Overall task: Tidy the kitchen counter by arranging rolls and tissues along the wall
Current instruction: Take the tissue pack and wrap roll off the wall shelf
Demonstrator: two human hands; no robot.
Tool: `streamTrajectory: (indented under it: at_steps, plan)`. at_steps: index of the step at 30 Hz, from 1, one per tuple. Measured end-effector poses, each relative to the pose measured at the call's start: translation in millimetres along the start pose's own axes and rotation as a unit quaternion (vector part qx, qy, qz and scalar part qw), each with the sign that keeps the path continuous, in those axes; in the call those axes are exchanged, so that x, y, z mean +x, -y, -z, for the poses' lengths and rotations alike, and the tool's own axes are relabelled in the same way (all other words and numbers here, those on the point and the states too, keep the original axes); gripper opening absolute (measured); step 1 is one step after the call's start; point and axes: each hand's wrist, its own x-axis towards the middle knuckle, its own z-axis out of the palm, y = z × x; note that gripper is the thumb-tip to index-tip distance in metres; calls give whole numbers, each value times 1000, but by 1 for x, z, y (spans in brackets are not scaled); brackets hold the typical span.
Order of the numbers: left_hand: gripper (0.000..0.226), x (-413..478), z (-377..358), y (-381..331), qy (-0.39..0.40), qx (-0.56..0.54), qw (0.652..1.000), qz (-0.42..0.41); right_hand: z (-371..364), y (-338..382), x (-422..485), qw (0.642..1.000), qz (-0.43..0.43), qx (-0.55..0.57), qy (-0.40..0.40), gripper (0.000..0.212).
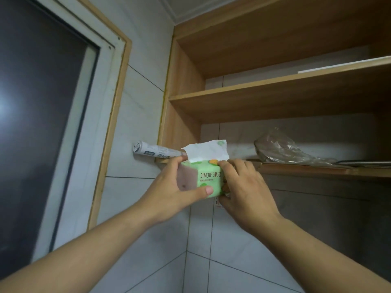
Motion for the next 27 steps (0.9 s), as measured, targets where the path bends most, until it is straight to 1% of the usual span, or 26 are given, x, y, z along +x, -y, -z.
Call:
streamTrajectory:
  at_steps: [1, 4, 5, 7, 9, 14, 17, 22, 27]
  plan:
    - [107, -6, 1, -1, 14, 3, 1000, 2, 0, 1, -4, 1000, -4, 7, 2, 73]
    - [94, -20, 7, -5, 50, 11, 999, -5, 1, 5, -16, 1000, -14, 26, 6, 69]
    - [94, -24, 10, -5, 57, 12, 998, -9, 2, 7, -19, 999, -16, 30, 9, 68]
    - [105, -31, 16, -5, 63, 26, 998, -8, 5, 9, -24, 999, -23, 34, 12, 66]
    - [110, -37, 21, -4, 65, 54, 996, -1, 8, 10, -28, 999, -28, 34, 16, 66]
    - [109, -43, 31, -2, 72, 126, 989, 11, 14, 13, -37, 999, -28, 31, 30, 65]
    - [103, -43, 34, -1, 69, 177, 982, -5, 18, 13, -42, 998, -31, 39, 32, 63]
    - [76, -36, 34, 1, 60, 286, 954, -73, 23, 8, -46, 999, -25, 23, 33, 61]
    - [66, -18, 33, 14, 39, 405, 905, -124, 18, 4, -47, 998, -22, 3, 59, 60]
